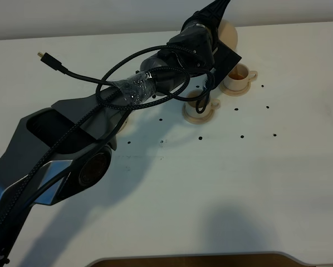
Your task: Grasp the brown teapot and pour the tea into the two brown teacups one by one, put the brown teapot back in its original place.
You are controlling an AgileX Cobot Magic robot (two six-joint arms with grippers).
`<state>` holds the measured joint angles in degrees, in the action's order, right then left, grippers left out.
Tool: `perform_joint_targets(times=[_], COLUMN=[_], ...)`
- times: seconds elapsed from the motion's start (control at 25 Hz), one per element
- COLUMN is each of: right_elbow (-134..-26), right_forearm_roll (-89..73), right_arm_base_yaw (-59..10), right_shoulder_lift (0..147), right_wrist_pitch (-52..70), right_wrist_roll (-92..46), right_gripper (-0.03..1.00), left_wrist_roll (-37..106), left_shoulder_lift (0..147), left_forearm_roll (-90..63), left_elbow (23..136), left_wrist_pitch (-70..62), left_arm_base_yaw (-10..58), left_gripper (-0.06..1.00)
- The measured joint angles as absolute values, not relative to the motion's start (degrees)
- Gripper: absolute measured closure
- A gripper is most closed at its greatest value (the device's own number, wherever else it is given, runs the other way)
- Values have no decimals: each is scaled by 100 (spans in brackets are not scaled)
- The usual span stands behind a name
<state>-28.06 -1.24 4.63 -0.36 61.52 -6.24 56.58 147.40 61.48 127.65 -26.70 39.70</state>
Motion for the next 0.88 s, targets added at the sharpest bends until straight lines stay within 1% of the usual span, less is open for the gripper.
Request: perform_joint_targets(times=[0.88], right_elbow=[-2806], right_forearm_roll=[-124], right_arm_base_yaw=[463], right_shoulder_lift=[-36], right_wrist_pitch=[6152], right_wrist_roll=[-624], right_gripper=[57], left_wrist_roll=[6009], left_shoulder_lift=[14740], left_forearm_roll=[6333], left_elbow=[12765], left_wrist_pitch=[-2421], left_arm_base_yaw=[3970], left_gripper=[82])
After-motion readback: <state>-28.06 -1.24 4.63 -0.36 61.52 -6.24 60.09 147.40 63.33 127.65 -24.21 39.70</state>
